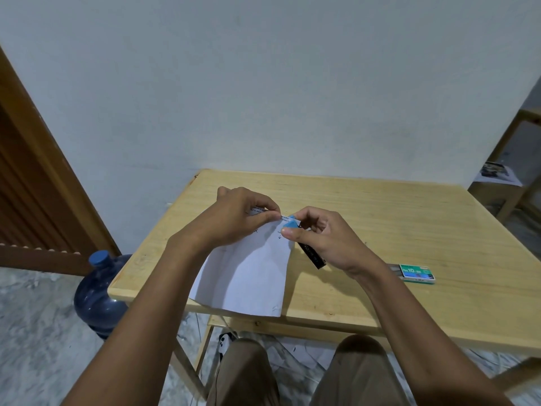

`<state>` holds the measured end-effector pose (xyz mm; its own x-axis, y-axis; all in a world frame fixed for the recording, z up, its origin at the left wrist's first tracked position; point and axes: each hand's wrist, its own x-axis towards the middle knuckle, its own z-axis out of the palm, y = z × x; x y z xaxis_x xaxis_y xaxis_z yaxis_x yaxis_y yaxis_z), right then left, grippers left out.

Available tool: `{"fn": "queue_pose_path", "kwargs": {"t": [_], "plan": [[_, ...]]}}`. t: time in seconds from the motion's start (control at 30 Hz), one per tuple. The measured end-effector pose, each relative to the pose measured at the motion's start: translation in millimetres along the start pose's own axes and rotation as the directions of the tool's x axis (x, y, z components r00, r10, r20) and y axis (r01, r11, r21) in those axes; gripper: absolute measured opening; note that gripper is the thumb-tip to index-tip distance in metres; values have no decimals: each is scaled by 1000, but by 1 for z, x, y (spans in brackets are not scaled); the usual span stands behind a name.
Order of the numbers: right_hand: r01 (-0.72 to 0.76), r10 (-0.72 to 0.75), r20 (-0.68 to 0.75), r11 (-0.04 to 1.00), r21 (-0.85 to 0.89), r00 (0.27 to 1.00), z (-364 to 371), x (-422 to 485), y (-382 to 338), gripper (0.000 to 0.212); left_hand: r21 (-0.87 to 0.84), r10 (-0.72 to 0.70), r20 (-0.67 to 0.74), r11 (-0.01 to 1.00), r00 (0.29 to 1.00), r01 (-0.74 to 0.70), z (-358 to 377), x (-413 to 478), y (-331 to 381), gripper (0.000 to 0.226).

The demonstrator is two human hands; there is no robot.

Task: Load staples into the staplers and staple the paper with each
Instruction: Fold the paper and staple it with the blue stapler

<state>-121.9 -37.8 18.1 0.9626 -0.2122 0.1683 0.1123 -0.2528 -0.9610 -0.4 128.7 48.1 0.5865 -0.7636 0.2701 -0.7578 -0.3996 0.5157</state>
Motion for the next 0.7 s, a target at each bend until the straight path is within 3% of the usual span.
{"fn": "queue_pose_path", "kwargs": {"t": [0.3, 0.4, 0.5, 0.63, 0.7], "plan": [[14, -14, -23, 1000, -13, 1000, 5, -6, 3, 11, -54, -9, -7, 999, 1000, 8, -2, -2, 1, 13], [-55, 72, -116, 987, 148, 991, 9, -9, 5, 24, -99, -39, -14, 994, 999, 37, -1, -3, -1, 17], [-104, 189, -177, 909, 404, 966, 11, -8, 5, 31, -129, -71, -19, 989, 997, 68, 1, -3, -2, 18], [-143, 168, -131, 974, 176, 977, 17, -13, 5, 23, -194, -44, -15, 980, 999, 40, 4, -1, -2, 16], [-149, 170, -135, 977, 154, 976, 19, -13, 6, 14, -221, -49, -24, 974, 998, 43, 4, -1, -2, 13]]}}
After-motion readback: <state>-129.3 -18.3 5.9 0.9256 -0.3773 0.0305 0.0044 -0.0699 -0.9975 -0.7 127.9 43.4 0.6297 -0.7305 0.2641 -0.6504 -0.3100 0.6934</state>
